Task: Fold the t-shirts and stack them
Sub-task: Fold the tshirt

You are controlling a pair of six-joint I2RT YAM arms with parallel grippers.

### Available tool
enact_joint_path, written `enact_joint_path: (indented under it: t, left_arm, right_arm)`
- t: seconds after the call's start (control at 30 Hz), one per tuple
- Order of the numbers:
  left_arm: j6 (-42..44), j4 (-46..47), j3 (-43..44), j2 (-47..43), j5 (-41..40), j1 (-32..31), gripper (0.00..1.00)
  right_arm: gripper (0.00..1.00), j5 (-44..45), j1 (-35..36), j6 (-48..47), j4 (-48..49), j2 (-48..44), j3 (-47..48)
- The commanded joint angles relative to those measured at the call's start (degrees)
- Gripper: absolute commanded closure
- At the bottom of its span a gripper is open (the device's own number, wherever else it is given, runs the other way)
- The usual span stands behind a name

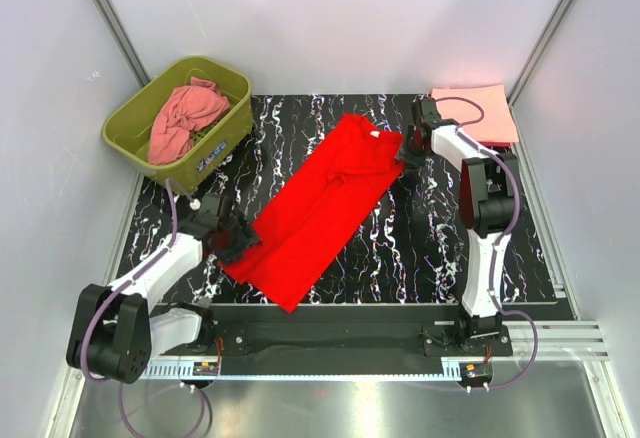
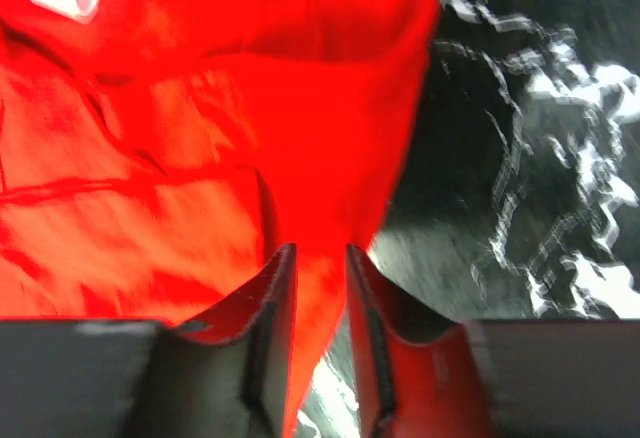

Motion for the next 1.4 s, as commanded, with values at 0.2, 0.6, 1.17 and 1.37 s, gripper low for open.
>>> enact_joint_path:
  t: [0.2, 0.6, 1.17, 1.37]
  left_arm:
    - [4.1, -9.1, 10.8, -6.6, -7.5, -0.9, 0.31]
    - [14.0, -5.5, 14.6, -1.9, 0.8, -0.8, 0.27]
    - [13.4, 0.6, 13.1, 15.8, 6.0, 0.5, 0.15]
    - [13.3, 1.4, 12.6, 20.0, 2.2, 0.5, 0.19]
  right_arm:
    - [0.7, 5.6, -1.6, 0.5, -6.8, 12.3, 18.0]
    - [0.86, 0.6, -3.1, -7.5, -10.1, 27.9, 42.9]
    - [0.53, -15.3, -3.6, -12.9, -1.9, 21.3, 46.2]
    - [0.38, -16.8, -3.6, -8.4, -2.3, 10.3, 33.8]
